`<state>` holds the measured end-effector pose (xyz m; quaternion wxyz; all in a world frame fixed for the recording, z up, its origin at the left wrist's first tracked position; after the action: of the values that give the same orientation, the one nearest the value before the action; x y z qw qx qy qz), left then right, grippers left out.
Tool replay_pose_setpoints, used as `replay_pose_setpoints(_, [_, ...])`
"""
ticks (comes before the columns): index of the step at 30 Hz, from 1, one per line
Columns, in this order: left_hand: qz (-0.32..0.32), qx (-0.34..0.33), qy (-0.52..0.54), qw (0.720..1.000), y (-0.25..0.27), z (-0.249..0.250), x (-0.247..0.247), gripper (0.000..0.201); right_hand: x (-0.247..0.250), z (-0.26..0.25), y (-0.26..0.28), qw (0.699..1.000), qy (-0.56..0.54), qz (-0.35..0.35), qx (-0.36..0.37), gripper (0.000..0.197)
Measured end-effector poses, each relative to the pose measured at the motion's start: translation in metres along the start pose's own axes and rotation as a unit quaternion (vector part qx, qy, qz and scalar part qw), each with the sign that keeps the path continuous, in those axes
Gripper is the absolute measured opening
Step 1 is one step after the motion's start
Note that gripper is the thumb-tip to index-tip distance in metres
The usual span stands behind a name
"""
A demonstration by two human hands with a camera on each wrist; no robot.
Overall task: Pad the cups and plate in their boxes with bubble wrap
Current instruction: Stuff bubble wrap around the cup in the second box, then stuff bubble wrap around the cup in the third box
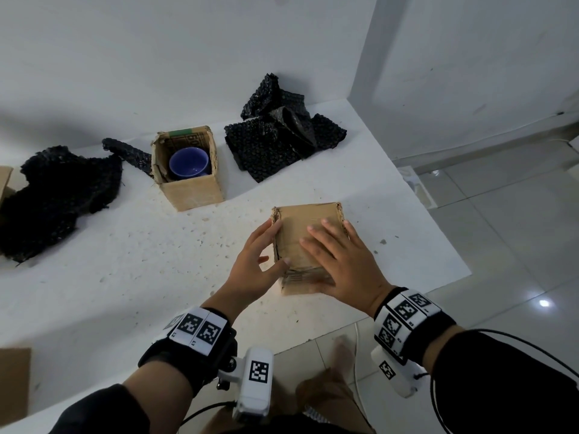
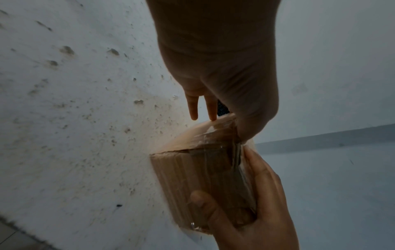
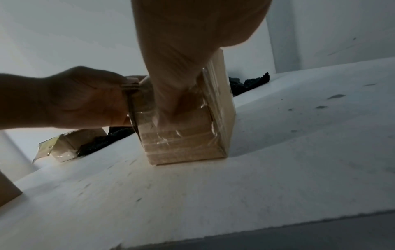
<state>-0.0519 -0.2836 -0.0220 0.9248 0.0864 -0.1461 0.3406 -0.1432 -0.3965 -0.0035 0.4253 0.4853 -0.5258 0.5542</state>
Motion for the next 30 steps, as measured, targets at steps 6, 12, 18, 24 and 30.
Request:
replay_pose_setpoints(6, [-0.009,0.013,0.018,1.000,0.000,-0.001,-0.002,0.068,0.004,0.006,0.001,0.986,-0.144,0.056,-0.065,0.062])
replay_pose_setpoints(12, [-0.017,0.019,0.026,0.999,0.001,0.002,-0.002,0.067,-0.003,0.005,0.002,0.989,-0.144,-0.007,-0.014,0.069])
replay_pose_setpoints(18, [0.002,0.025,0.022,0.999,0.001,0.004,-0.002,0.062,0.000,0.014,-0.005,0.987,-0.145,-0.071,-0.008,0.087])
replay_pose_setpoints(24, [0.011,0.052,-0.014,0.998,-0.004,0.002,0.002,0.070,0.004,0.017,-0.010,0.984,-0.143,-0.106,-0.026,0.085])
replay_pose_setpoints(30, [0.035,0.046,-0.073,0.996,-0.025,0.015,0.024,0.072,0.032,0.019,-0.030,0.973,-0.155,-0.157,-0.075,0.055])
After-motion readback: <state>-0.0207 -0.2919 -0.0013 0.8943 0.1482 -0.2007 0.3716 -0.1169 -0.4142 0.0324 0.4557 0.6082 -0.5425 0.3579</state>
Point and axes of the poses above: each hand's wrist, its own y-axis away from the middle knuckle, its own x-axis out of the back of the hand, z = x × y, the point moved 9 cm from there along -y, towards the middle knuckle, and after that the axes turned 2 degrees about -z, right-handed, at the moved point
